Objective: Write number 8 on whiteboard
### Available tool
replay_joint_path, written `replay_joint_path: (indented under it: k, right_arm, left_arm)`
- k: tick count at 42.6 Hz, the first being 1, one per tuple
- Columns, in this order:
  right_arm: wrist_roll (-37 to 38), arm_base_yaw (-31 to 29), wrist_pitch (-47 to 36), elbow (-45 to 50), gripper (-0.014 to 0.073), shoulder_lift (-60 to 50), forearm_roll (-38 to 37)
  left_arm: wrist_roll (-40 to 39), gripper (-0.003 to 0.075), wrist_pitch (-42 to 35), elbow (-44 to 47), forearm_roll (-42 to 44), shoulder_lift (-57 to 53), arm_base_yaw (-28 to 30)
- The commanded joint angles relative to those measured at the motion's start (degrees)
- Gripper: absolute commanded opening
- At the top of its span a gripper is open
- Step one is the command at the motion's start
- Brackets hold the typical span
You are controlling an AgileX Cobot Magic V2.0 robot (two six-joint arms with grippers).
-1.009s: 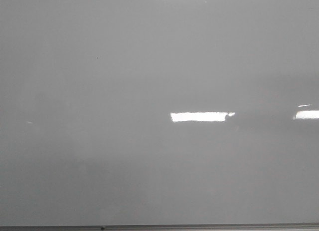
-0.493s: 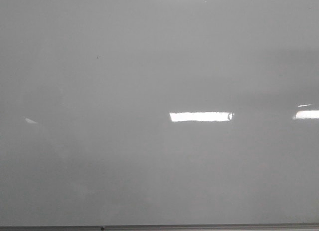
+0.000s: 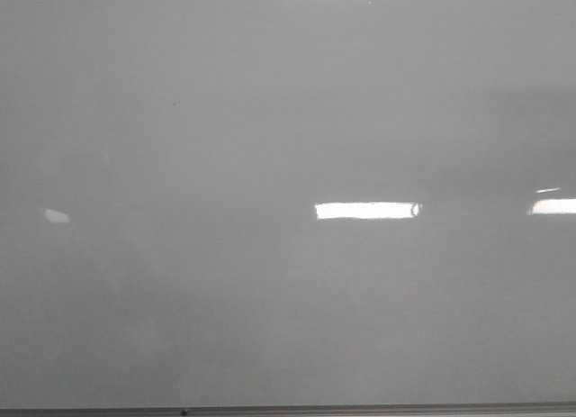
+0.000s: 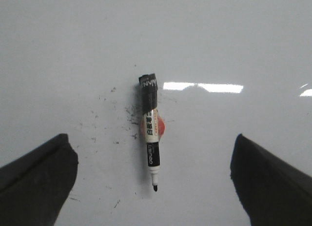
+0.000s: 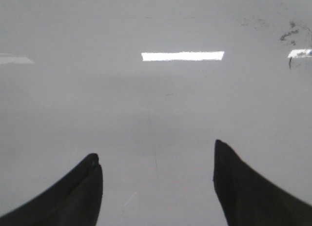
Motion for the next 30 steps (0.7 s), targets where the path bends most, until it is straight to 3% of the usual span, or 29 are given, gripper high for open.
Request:
replay_joint_path:
  k: [1,15,30]
  right_arm:
    - [0.0,0.2,-5.2,-2.0,0.0516,0.7,0.1]
    - [0.0,0.2,-5.2,-2.0,0.0516,0.7,0.1]
    - [0.0,0.2,-5.2,-2.0,0.0516,0.7,0.1]
  left_arm:
    - [-0.5,0.0584,-1.2,-4.2,-1.4,6.1,0.1]
    - [-0.5,0.0565,11.9,-22.4,-1.4,34.6,0.1]
    - [-0.5,0.0563,9.8,-29.5,-1.4,48.6,0.1]
